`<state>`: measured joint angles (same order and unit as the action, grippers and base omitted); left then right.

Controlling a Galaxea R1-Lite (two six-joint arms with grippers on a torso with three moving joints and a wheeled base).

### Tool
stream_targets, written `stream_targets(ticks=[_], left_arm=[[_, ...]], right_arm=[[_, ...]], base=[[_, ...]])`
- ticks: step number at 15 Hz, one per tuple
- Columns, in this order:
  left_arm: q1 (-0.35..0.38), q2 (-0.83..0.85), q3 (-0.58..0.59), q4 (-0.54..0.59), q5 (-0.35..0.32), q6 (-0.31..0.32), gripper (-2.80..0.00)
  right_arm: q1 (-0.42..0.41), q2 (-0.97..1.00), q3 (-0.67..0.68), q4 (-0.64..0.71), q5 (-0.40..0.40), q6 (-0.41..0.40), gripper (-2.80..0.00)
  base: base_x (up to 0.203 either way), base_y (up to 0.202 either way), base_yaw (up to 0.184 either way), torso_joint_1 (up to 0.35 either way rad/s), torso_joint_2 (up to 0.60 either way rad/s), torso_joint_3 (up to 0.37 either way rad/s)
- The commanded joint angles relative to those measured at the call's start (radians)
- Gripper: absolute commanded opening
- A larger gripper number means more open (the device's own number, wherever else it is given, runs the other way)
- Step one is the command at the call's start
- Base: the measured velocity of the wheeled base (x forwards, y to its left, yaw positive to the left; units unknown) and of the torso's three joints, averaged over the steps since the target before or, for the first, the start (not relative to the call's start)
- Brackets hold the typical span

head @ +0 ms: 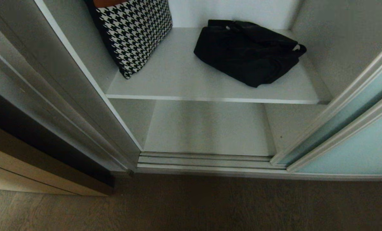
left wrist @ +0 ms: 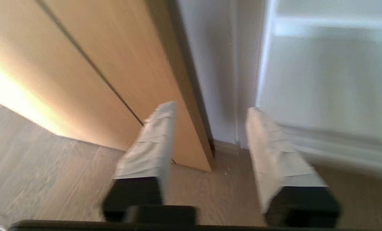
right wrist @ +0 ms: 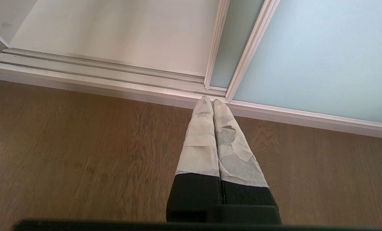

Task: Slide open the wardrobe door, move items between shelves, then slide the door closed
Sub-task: Close the door

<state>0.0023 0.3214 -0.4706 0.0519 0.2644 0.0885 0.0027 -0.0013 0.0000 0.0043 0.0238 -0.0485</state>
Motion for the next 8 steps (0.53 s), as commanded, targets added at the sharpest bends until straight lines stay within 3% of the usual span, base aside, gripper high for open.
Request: stream_targets(ticks=[1, 3, 5, 8], left_arm=[[-0.010, -0.043, 0.118, -0.007, -0.044, 0.021, -2.80], [-0.017, -0.056, 0.145, -0.026, -0.066, 0.035, -2.80], [-0.018, -0.079, 0.275, -0.110, -0.089, 0.044, -2.80], [-0.001, -0.240, 0.448, -0.142, -0.200, 0.060, -2.80]], right_arm=[[0.000, 0.000, 0.000, 0.000, 0.001, -0.001, -2.80], [-0.001, 0.000, 0.000, 0.000, 0.001, -0.001, -2.80], [0.000, 0.000, 0.000, 0.000, 0.001, -0.001, -2.80], [0.000, 0.000, 0.000, 0.000, 0.001, -0.001, -2.80]], base=[[0.000, 0.000, 0.000, 0.000, 0.00, 0.000], [0.000, 0.000, 0.000, 0.000, 0.00, 0.000], [0.000, 0.000, 0.000, 0.000, 0.00, 0.000], [0.000, 0.000, 0.000, 0.000, 0.00, 0.000]])
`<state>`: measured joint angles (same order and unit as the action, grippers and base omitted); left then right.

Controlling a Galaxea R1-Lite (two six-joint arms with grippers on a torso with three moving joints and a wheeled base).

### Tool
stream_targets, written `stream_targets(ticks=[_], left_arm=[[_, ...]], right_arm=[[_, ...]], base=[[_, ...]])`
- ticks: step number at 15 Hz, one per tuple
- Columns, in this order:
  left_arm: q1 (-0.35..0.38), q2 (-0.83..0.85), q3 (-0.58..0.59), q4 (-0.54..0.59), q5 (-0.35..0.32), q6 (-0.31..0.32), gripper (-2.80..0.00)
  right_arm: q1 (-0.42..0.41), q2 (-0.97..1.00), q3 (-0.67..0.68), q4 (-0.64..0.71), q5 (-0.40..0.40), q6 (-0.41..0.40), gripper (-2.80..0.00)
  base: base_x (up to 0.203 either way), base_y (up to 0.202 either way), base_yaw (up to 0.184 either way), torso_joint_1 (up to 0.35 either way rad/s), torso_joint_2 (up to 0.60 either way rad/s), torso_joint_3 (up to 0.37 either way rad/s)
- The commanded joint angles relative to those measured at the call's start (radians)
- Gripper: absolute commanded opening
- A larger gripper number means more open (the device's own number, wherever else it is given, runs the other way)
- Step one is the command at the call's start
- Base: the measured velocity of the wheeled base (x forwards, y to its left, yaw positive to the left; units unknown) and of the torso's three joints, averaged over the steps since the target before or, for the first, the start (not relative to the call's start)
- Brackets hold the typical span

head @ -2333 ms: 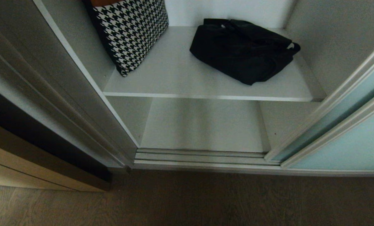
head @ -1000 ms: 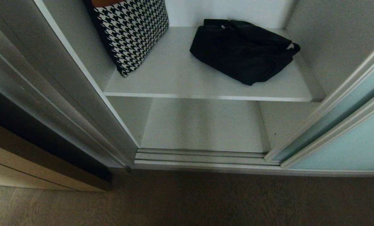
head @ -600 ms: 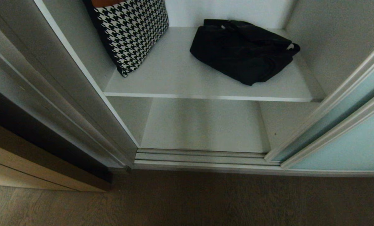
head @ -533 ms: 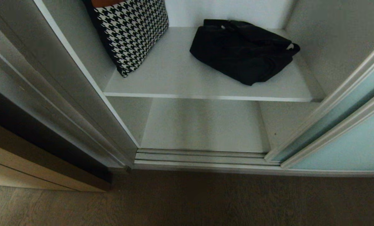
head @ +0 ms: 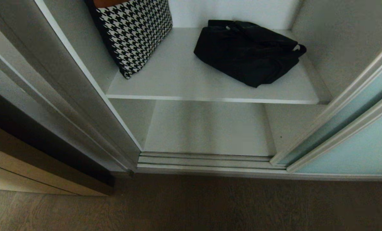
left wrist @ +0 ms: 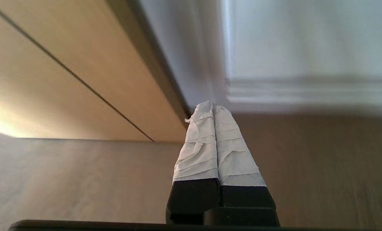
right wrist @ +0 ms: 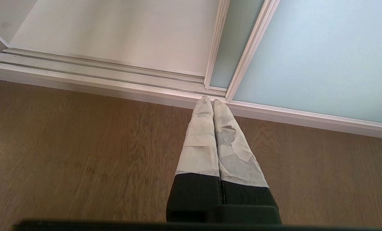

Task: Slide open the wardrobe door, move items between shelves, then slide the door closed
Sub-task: Close the door

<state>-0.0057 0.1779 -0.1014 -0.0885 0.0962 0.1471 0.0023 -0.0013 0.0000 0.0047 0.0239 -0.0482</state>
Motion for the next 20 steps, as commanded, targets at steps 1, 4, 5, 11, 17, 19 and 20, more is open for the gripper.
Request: stream_targets(ticks=[1, 4, 5, 11, 17, 19, 20], left_arm=[[0.012, -0.123, 0.100, 0.003, -0.066, -0.013, -2.80], [0.013, -0.177, 0.100, 0.096, -0.122, -0.065, -2.80], [0.013, -0.176, 0.101, 0.087, -0.125, -0.064, -2.80], [0.013, -0.176, 0.101, 0.087, -0.120, -0.071, -2.80], [0.013, -0.176, 0.101, 0.085, -0.118, -0.095, -2.80], [0.013, -0.176, 0.101, 0.085, -0.116, -0.096, -2.80], [0.013, -0.176, 0.101, 0.089, -0.116, -0.092, -2.80]], right_arm=[[0.001, 0.000, 0.002, 0.000, 0.001, -0.001, -2.80], [0.001, 0.000, 0.000, 0.000, 0.001, -0.001, -2.80], [0.001, 0.000, 0.001, 0.000, 0.001, -0.001, -2.80], [0.001, 0.000, 0.002, 0.000, 0.001, -0.001, -2.80], [0.001, 0.000, 0.000, 0.000, 0.001, -0.001, -2.80], [0.001, 0.000, 0.000, 0.000, 0.001, -0.001, -2.80], [0.001, 0.000, 0.000, 0.000, 0.001, -0.001, -2.80]], base=[[0.000, 0.000, 0.000, 0.000, 0.00, 0.000], [0.000, 0.000, 0.000, 0.000, 0.00, 0.000], [0.000, 0.000, 0.000, 0.000, 0.00, 0.000], [0.000, 0.000, 0.000, 0.000, 0.00, 0.000], [0.000, 0.000, 0.000, 0.000, 0.00, 0.000], [0.000, 0.000, 0.000, 0.000, 0.00, 0.000], [0.000, 0.000, 0.000, 0.000, 0.00, 0.000]])
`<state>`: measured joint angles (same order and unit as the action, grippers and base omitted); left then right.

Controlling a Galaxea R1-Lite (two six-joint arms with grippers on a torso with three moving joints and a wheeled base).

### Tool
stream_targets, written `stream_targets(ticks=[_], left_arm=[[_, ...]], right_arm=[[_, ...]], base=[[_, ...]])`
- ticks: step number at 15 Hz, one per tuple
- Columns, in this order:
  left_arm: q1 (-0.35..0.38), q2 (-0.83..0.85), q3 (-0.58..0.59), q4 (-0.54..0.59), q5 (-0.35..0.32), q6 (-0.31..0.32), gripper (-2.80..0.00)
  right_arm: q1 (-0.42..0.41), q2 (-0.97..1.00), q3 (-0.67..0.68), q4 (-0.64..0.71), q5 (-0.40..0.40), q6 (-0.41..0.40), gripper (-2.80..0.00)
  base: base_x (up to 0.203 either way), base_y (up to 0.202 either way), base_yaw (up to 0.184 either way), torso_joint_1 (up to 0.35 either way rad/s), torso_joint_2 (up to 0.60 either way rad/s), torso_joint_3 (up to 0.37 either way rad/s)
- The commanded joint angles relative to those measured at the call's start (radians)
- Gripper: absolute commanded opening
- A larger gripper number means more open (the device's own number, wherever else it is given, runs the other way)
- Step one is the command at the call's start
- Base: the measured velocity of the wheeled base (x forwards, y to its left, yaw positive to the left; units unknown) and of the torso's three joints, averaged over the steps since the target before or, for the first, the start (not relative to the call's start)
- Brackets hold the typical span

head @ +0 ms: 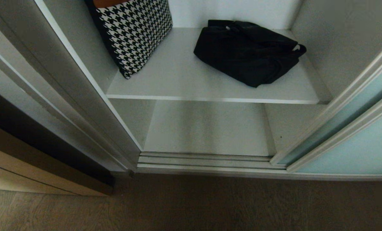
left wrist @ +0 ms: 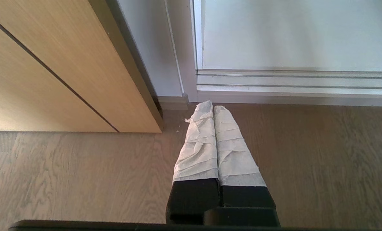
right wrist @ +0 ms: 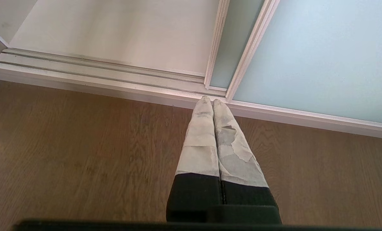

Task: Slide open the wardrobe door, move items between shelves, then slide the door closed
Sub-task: Close the door

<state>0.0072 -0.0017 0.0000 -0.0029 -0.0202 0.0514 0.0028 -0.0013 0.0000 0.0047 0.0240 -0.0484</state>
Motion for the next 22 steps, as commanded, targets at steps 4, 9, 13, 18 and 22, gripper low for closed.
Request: stream_targets(ticks=[4, 9, 13, 18, 22], left_arm=[[0.000, 0.003, 0.000, 0.000, 0.001, -0.005, -2.80], [0.000, 0.003, 0.000, -0.001, 0.006, -0.012, -2.80], [0.000, 0.003, 0.000, -0.002, 0.005, -0.012, -2.80], [0.000, 0.003, 0.000, -0.002, 0.006, -0.012, -2.80], [0.000, 0.003, 0.000, -0.002, 0.008, -0.015, -2.80]], right_arm=[[0.000, 0.000, 0.000, 0.000, 0.001, -0.001, -2.80], [0.000, 0.000, 0.000, 0.000, 0.001, -0.001, -2.80], [0.000, 0.000, 0.001, 0.000, 0.001, -0.001, -2.80], [0.000, 0.000, 0.001, 0.000, 0.001, -0.001, -2.80], [0.000, 0.000, 0.000, 0.000, 0.001, -0.001, -2.80]], base=[[0.000, 0.000, 0.000, 0.000, 0.00, 0.000], [0.000, 0.000, 0.000, 0.000, 0.00, 0.000], [0.000, 0.000, 0.000, 0.000, 0.00, 0.000], [0.000, 0.000, 0.000, 0.000, 0.00, 0.000], [0.000, 0.000, 0.000, 0.000, 0.00, 0.000]])
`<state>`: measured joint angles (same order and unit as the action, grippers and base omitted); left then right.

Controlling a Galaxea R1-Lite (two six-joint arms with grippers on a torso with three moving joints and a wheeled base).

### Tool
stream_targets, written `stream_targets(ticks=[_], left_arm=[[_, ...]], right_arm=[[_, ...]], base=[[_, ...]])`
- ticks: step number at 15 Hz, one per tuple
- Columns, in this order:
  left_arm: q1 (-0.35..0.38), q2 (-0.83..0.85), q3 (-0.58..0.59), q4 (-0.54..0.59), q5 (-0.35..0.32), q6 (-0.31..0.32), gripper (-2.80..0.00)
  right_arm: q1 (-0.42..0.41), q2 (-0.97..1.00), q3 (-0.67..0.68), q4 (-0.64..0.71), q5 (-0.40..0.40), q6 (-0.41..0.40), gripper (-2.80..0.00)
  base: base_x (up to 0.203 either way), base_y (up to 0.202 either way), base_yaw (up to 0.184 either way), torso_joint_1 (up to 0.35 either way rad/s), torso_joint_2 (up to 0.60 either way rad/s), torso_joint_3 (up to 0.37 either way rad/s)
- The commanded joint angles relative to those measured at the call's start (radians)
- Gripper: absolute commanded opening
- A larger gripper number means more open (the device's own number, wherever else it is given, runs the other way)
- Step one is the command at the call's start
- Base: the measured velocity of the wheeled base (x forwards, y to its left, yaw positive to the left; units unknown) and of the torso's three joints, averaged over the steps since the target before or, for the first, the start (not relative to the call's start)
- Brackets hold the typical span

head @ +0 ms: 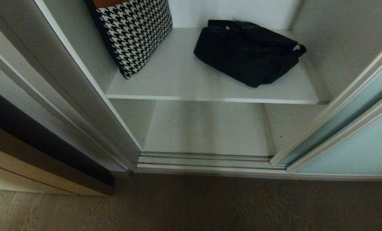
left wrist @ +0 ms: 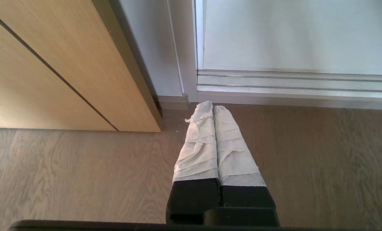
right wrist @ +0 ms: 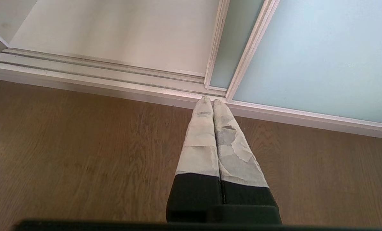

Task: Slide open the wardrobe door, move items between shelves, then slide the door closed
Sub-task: Close the door

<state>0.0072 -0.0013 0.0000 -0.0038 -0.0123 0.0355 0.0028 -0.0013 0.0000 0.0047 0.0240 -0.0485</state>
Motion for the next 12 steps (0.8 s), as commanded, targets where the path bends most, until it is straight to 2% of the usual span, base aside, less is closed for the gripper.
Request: stream_targets(ticks=[1, 12], left_arm=[[0.000, 0.003, 0.000, -0.001, 0.001, -0.001, -2.80], [0.000, 0.003, 0.000, -0.001, 0.012, -0.013, -2.80]], right_arm=[[0.000, 0.000, 0.002, 0.000, 0.001, -0.001, -2.80], [-0.001, 0.000, 0.000, 0.000, 0.001, -0.001, -2.80]], base=[[0.000, 0.000, 0.000, 0.000, 0.00, 0.000], [0.000, 0.000, 0.000, 0.000, 0.00, 0.000]])
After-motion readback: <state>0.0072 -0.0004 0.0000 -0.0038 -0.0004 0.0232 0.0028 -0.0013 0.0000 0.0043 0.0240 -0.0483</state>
